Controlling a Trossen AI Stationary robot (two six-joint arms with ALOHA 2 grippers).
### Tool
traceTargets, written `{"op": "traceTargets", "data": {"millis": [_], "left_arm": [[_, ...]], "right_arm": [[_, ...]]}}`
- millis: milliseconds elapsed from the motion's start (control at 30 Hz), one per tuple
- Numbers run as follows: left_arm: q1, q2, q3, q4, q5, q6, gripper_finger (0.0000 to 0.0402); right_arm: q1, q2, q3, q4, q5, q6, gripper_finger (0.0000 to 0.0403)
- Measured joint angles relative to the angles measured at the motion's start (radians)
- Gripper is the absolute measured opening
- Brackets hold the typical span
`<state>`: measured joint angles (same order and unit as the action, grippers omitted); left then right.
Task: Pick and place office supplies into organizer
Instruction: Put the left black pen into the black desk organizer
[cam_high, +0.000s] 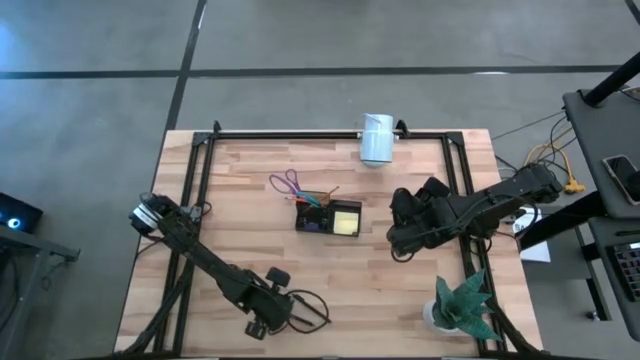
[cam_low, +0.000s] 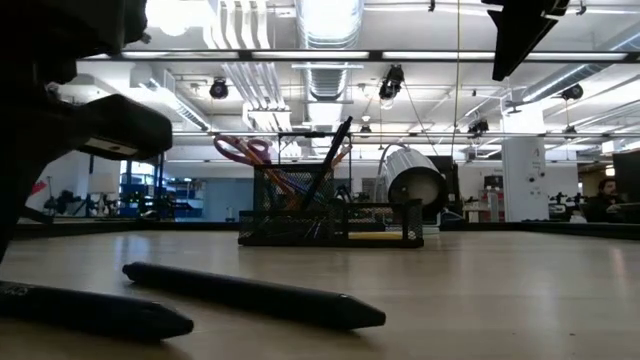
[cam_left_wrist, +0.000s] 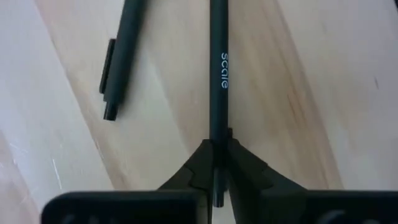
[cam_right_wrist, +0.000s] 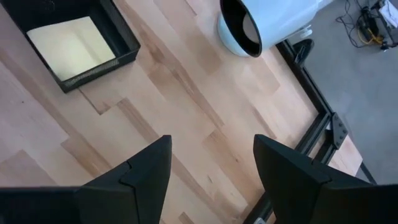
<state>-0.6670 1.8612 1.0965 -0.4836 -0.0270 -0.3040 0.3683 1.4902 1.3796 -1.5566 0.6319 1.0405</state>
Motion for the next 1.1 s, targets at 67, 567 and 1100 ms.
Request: {"op": "traceTargets", "data": {"millis": [67,567,1100], "left_arm": [[0.005,-0.009,0.031,-0.071,0.008,0.016,0.0007],[0.143,-0.273,0.316,-0.734,-0.304,0.142,0.0001],[0.096,-0.129,0.073,-0.303,-0.011,0.068,0.0098]], "right_arm": [[0.0,0.0,0.0,0.0,0.0,-0.001,0.0219],[0.0,0.0,0.0,0.0,0.024,0.02,0.0219],[0.002,0.0,0.0,-0.003,0.019,0.031,0.0219]]}}
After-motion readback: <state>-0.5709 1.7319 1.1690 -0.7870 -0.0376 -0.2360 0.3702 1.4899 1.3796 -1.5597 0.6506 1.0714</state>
